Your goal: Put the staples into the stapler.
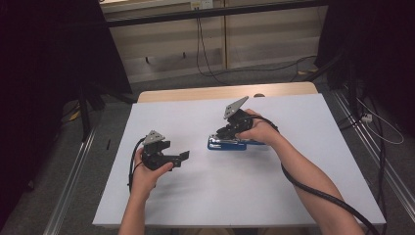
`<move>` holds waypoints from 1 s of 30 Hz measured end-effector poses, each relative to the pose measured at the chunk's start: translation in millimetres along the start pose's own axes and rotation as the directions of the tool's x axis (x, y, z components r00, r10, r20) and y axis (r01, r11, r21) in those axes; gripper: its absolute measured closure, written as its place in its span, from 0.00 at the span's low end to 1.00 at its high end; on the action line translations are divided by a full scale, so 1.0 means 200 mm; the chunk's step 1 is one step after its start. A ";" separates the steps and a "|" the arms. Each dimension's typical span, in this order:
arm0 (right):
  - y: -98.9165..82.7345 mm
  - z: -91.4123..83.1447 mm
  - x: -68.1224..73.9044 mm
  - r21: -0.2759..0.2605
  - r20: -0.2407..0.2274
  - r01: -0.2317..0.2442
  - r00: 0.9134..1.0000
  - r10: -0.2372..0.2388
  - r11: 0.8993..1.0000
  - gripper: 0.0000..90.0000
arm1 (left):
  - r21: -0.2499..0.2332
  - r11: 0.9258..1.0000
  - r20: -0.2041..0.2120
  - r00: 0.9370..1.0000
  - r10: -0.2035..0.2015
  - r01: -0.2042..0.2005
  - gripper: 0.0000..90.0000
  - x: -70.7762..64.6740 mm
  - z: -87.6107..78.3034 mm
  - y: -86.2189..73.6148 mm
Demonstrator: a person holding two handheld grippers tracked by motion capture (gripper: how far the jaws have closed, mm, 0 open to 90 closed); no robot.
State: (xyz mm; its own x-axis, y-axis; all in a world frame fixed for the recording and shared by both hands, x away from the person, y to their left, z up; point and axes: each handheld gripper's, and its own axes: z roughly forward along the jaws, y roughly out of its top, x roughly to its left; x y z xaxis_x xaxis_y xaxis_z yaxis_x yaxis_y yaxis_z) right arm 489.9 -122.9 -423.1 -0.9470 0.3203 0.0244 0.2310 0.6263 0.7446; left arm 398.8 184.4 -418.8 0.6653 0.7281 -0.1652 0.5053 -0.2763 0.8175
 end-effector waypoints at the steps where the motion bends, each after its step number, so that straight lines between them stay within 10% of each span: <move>1: 0.00 0.00 0.00 0.000 -0.004 0.000 1.000 0.000 1.000 0.88 | 0.000 1.000 0.001 1.000 0.002 -0.002 0.10 0.00 0.00 0.00; 30: -0.01 0.05 -0.02 0.007 -0.026 0.038 0.999 -0.037 0.999 0.88 | 0.004 1.000 0.013 1.000 -0.005 0.005 0.10 0.01 0.00 -0.01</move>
State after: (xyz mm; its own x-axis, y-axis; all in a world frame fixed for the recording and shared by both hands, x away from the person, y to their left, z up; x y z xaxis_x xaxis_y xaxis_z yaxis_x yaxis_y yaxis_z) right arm 495.6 -118.1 -431.4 -0.9605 0.2780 0.0140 0.1969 0.6429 0.7402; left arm 399.9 186.7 -420.6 0.6695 0.7215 -0.1767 0.5111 -0.2749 0.8144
